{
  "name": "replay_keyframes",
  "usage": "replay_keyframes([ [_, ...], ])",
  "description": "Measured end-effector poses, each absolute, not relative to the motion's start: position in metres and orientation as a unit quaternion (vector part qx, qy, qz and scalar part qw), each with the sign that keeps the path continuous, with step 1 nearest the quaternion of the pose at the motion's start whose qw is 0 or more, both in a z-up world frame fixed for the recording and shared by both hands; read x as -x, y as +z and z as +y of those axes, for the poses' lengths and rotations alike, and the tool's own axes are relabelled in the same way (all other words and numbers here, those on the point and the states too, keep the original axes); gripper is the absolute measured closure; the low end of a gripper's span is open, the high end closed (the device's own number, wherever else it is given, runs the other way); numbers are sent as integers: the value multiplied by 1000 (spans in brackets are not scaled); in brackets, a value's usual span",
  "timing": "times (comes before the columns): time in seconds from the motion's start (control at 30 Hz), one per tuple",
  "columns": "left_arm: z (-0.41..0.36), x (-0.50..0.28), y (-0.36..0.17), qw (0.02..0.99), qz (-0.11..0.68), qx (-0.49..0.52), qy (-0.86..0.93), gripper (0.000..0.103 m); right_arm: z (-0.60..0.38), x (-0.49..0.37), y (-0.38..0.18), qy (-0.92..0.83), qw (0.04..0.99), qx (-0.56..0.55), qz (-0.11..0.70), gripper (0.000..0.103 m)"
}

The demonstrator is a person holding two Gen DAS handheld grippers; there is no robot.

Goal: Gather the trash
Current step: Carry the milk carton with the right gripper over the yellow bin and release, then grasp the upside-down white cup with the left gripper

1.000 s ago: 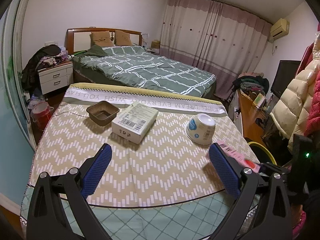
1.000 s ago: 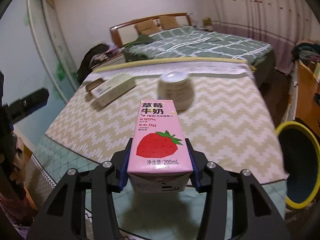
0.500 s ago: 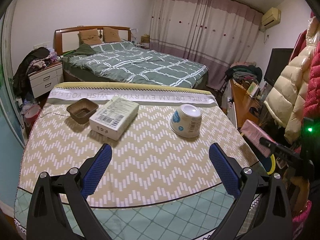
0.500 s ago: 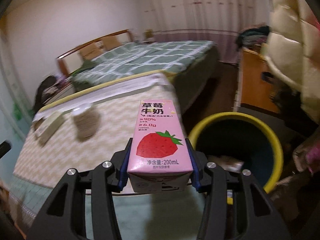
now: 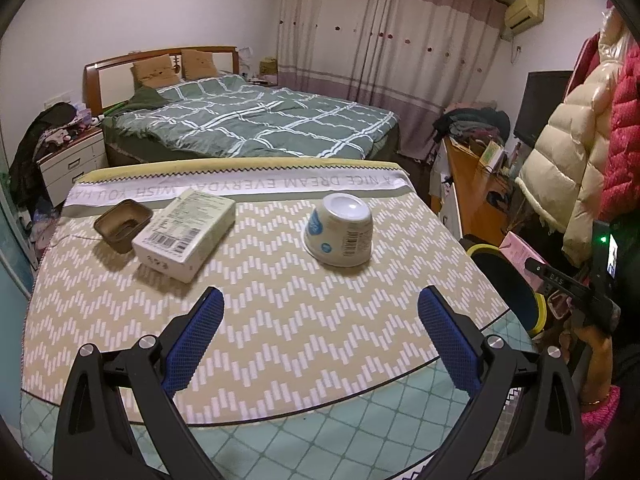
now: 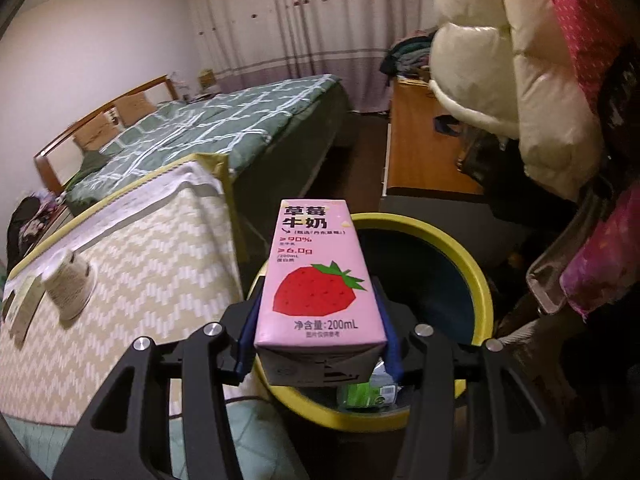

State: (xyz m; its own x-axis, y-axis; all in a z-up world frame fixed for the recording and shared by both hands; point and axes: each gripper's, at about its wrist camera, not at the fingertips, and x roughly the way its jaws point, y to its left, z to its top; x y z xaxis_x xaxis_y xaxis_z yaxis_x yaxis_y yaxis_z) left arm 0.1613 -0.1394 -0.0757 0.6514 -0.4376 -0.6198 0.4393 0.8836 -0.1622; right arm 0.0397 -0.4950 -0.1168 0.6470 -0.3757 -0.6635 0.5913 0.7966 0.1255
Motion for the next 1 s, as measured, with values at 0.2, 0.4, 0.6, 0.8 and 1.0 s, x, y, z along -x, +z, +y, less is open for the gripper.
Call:
replay_keyframes([
  [0.2, -155, -172, -82, 903, 348, -11, -251, 7, -499, -38, -115, -290, 888, -178, 309, 47],
  [0.4, -172, -190, -91, 896, 360, -24, -260, 7, -499, -39, -115, -290, 888, -176, 310, 47],
  [0.6, -199, -216, -105, 887, 378, -61, -258, 7, -501, -40, -116, -289, 888, -177, 310, 47],
  [0.8, -227, -254, -119, 870, 419, -67, -253, 7, -495, -44, -114, -286, 890, -168, 312, 47],
  [1.0, -253, -287, -127, 873, 423, -72, -230, 7, -497, -44, -115, -283, 891, -172, 312, 47],
])
